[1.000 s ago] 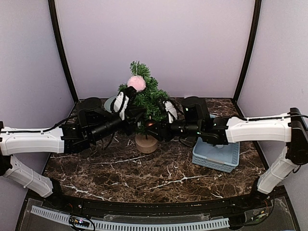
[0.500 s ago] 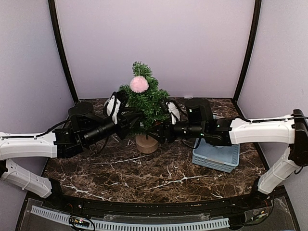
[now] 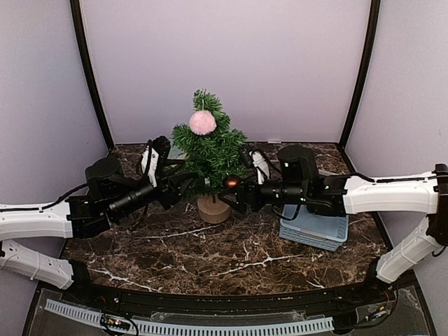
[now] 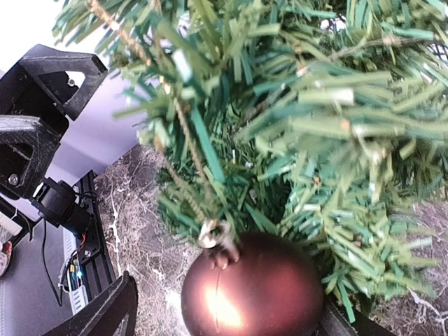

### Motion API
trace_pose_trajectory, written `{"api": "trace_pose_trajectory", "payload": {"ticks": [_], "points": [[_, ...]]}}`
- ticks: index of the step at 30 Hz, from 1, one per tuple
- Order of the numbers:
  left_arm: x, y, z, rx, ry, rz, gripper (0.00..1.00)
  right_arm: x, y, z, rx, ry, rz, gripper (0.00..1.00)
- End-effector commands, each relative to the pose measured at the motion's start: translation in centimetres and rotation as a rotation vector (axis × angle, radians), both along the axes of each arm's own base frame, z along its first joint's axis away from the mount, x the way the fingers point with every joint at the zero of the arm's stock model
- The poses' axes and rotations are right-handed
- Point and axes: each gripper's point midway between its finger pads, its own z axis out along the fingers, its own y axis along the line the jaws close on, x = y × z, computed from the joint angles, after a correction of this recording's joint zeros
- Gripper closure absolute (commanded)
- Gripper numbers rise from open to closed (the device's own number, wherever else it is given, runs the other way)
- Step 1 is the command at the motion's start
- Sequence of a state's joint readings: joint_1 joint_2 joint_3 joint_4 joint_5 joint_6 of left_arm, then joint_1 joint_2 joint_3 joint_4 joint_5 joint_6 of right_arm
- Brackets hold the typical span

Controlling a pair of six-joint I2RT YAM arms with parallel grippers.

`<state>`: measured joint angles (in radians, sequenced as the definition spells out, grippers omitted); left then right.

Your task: Decorate the small christmas tree

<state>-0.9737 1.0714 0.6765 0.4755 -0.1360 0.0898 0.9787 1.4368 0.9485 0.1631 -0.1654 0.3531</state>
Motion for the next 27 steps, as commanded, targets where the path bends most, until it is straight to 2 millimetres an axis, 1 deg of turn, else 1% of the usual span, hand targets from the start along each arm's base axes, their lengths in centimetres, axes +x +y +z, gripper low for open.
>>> {"api": "trace_pose_trajectory", "payload": {"ticks": [1,4,8,11,12,15,17,18,22,24,26,27], "points": [[-0.7,1.0,0.9,-0.074,0.013,0.005,0.5,-1.0,-0.5,0.9,0.031,0.003,0.025,0.19],[-0.7,2.2,0.7,-0.118,0.056,0.04,0.48,-1.9,-0.9,1.0,0.039,0.011,0.055,0.19],[-0.2,3.9,-0.2,-0.173,0.134,0.081,0.47,-2.8,-1.7,0.3,0.026,0.038,0.074,0.16],[0.3,5.1,-1.0,-0.219,0.202,0.103,0.47,-3.1,-2.4,-0.3,0.02,0.06,0.07,0.15],[0.6,5.8,-1.4,-0.247,0.233,0.116,0.47,-3.2,-2.7,-0.3,0.024,0.068,0.067,0.15],[1.1,7.2,-2.6,-0.293,0.293,0.161,0.49,-3.0,-3.9,-0.6,0.034,0.081,0.035,0.15],[1.3,8.3,-3.9,-0.321,0.335,0.204,0.49,-2.4,-5.1,-0.7,0.051,0.103,-0.002,0.16],[1.5,8.9,-4.1,-0.333,0.341,0.231,0.5,-1.9,-5.8,-0.8,0.062,0.118,-0.025,0.17],[1.9,10.9,-6.9,-0.378,0.426,0.331,0.52,0.9,-9.1,-1.5,0.103,0.178,-0.16,0.22],[2.1,11.5,-8.6,-0.395,0.481,0.37,0.54,2.9,-10.7,-2.2,0.096,0.205,-0.239,0.24],[2.3,11.7,-10.1,-0.401,0.535,0.392,0.57,4.5,-11.7,-3.5,0.076,0.242,-0.294,0.26],[2.5,11.6,-11.2,-0.4,0.573,0.402,0.58,5.4,-12.0,-4.3,0.068,0.261,-0.319,0.28]]}}
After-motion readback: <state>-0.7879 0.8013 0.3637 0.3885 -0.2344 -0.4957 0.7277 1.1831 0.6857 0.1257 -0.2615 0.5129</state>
